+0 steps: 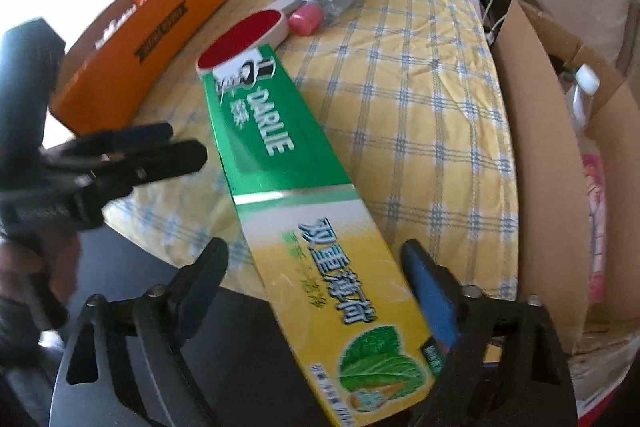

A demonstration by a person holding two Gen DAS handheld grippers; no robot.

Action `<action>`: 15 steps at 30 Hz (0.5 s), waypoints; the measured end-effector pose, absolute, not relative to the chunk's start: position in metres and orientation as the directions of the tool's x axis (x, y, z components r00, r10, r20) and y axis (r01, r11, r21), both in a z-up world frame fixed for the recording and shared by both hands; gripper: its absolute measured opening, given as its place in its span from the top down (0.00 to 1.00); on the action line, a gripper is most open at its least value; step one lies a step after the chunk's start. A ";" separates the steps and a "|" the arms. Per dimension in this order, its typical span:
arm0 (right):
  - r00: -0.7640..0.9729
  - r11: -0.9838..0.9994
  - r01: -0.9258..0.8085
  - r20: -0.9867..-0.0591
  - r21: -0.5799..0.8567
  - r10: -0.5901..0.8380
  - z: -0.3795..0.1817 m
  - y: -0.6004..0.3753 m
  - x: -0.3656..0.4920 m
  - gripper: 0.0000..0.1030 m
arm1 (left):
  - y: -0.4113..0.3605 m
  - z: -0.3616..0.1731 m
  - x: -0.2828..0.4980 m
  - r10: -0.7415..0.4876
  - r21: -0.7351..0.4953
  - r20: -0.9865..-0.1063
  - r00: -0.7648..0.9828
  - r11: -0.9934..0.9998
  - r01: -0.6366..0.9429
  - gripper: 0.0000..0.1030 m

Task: Organize objects
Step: 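Lift the toothpaste box with the right tool toward the left tool, then close the left tool on the toothpaste box end beside the right tool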

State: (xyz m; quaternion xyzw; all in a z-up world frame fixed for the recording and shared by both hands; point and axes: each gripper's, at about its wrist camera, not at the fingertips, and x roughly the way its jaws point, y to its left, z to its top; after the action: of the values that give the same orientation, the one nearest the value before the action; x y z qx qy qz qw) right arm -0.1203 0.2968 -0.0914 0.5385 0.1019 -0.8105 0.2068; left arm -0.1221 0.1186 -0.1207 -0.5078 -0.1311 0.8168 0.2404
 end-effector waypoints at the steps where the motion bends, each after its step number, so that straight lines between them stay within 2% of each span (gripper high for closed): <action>1: -0.337 -0.893 0.447 -0.915 0.050 -0.219 -0.093 0.295 -0.120 0.32 | 0.120 -0.121 -0.122 0.538 -0.473 -0.763 -0.358 -0.842 -0.258 0.19; 4: -0.352 -0.897 0.438 -0.907 0.057 -0.230 -0.095 0.293 -0.119 0.38 | 0.124 -0.124 -0.119 0.574 -0.515 -0.751 -0.326 -0.818 -0.255 0.19; 10: -0.351 -0.903 0.391 -0.879 0.177 -0.324 -0.090 0.296 -0.117 0.41 | 0.128 -0.122 -0.114 0.654 -0.601 -0.702 -0.282 -0.757 -0.258 0.20; 12: -0.359 -0.901 0.385 -0.867 0.200 -0.346 -0.086 0.294 -0.113 0.42 | 0.130 -0.121 -0.114 0.683 -0.631 -0.683 -0.258 -0.730 -0.261 0.33; 15: -0.361 -0.896 0.382 -0.856 0.226 -0.369 -0.083 0.289 -0.108 0.43 | 0.132 -0.119 -0.113 0.701 -0.650 -0.671 -0.241 -0.713 -0.264 0.46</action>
State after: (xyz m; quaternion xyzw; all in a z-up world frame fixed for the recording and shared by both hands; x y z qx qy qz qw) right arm -0.1080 0.2887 -0.0828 0.5172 0.0059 -0.8250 0.2277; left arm -0.1134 0.1323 -0.1186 -0.5280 -0.2070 0.7601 0.3173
